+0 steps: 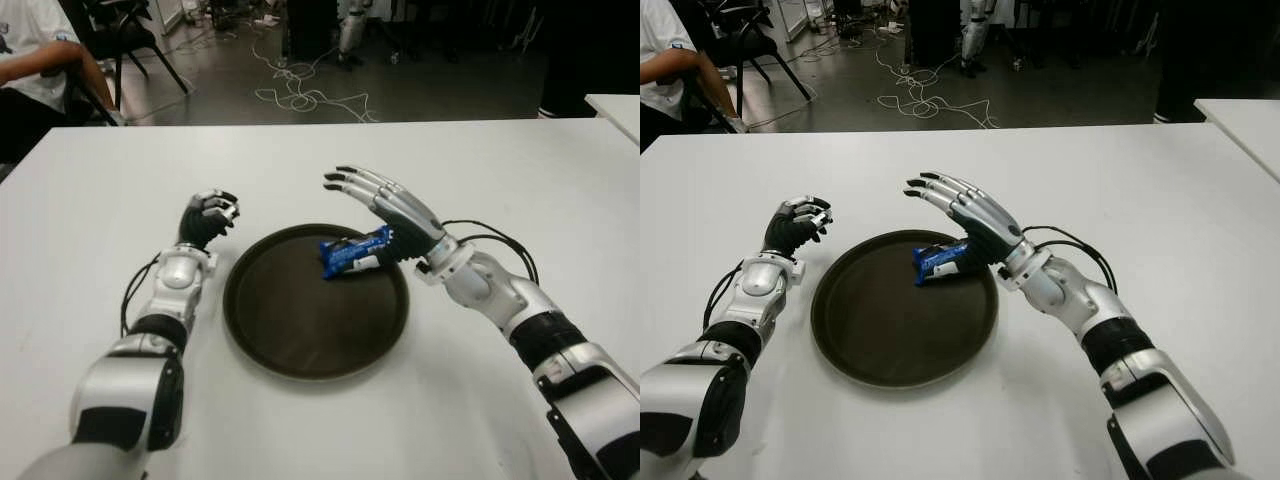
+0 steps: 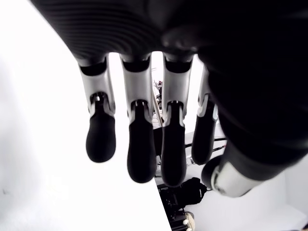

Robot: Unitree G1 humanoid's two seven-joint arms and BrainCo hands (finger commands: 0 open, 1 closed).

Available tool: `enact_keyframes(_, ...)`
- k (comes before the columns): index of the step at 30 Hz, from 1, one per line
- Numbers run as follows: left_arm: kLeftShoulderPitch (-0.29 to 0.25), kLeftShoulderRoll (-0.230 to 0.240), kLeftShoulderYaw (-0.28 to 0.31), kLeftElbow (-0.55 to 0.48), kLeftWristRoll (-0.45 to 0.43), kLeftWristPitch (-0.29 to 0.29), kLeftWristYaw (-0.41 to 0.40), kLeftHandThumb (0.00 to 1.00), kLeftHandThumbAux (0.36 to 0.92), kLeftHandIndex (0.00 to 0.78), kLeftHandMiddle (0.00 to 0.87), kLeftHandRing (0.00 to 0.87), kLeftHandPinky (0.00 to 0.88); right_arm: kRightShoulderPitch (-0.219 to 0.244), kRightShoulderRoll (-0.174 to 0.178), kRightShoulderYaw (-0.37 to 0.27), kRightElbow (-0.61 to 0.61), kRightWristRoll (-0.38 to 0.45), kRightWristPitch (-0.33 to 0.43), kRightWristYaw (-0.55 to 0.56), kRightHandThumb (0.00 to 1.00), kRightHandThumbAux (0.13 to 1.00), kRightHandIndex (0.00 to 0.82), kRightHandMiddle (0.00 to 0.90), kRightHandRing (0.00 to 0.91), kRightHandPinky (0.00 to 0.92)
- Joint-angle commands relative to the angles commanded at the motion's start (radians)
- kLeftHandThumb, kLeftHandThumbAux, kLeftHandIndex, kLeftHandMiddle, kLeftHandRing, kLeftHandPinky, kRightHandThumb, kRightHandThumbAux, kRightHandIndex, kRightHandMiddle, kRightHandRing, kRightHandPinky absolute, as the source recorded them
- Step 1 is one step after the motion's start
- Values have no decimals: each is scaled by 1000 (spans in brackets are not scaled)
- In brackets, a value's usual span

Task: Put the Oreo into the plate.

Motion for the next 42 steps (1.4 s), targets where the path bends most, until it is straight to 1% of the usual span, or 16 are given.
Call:
enact_keyframes(4,1,1,6,0,-9,2,-14,693,717,423,543,579,602,-82,52,-53,206,92,14,50,0,728,36,42,51,61)
enact_keyframes(5,1,1,7,0,-11,3,-18,693,717,423,541,576,598,-102,79,-102,288,153,57,96,0,733,42,49,55,62)
enact_keyframes(7,0,1,10,1,-13,5,-22,693,717,423,536,568,590,-122,120,-181,385,250,124,170,0,754,69,83,77,79)
enact_keyframes(9,1,2,11,1,-13,6,-25,693,717,424,534,563,586,-126,148,-248,418,330,175,226,0,769,90,111,101,103)
enact_keyframes(10,1,3,12,1,-13,7,-26,693,717,424,534,563,588,-127,158,-274,426,360,195,248,0,777,100,129,118,121)
enact_keyframes(12,0,3,12,1,-12,11,-27,692,717,424,536,564,593,-136,177,-340,435,436,262,297,0,787,111,148,136,142)
enact_keyframes(13,0,4,9,1,-9,12,-24,692,717,424,537,566,596,-158,185,-390,434,495,331,325,0,793,117,158,148,155)
enact_keyframes(14,0,4,8,1,-7,12,-22,692,717,424,538,566,597,-174,190,-426,432,536,380,345,0,813,130,179,174,195)
enact_keyframes(16,2,4,5,1,-2,10,-14,692,717,424,537,564,593,-217,199,-479,434,592,483,349,0,840,149,205,205,239)
enact_keyframes(18,3,4,5,1,-1,9,-10,692,718,423,534,561,591,-235,202,-500,436,610,534,343,12,872,169,238,244,285)
enact_keyframes(23,5,2,5,2,-1,5,-7,692,717,424,535,568,607,-256,212,-569,477,658,668,300,13,894,186,267,282,315)
enact_keyframes(27,7,0,5,1,-1,-1,-7,693,716,425,535,567,603,-241,214,-614,507,670,733,258,3,897,177,272,297,327)
enact_keyframes(30,8,0,7,0,-4,-5,-13,693,715,425,531,560,593,-227,219,-619,512,652,754,210,1,899,179,273,303,336)
enact_keyframes(35,10,0,7,-2,-6,-12,-19,692,715,425,541,570,604,-221,220,-608,512,618,771,180,0,900,203,282,313,346)
enact_keyframes(40,13,-1,8,-3,-7,-17,-19,693,715,425,556,589,617,-235,226,-587,498,594,754,180,0,898,198,265,297,335)
enact_keyframes(42,13,0,9,-2,-7,-18,-18,694,715,425,545,576,600,-234,228,-570,495,575,736,189,0,902,201,265,291,325)
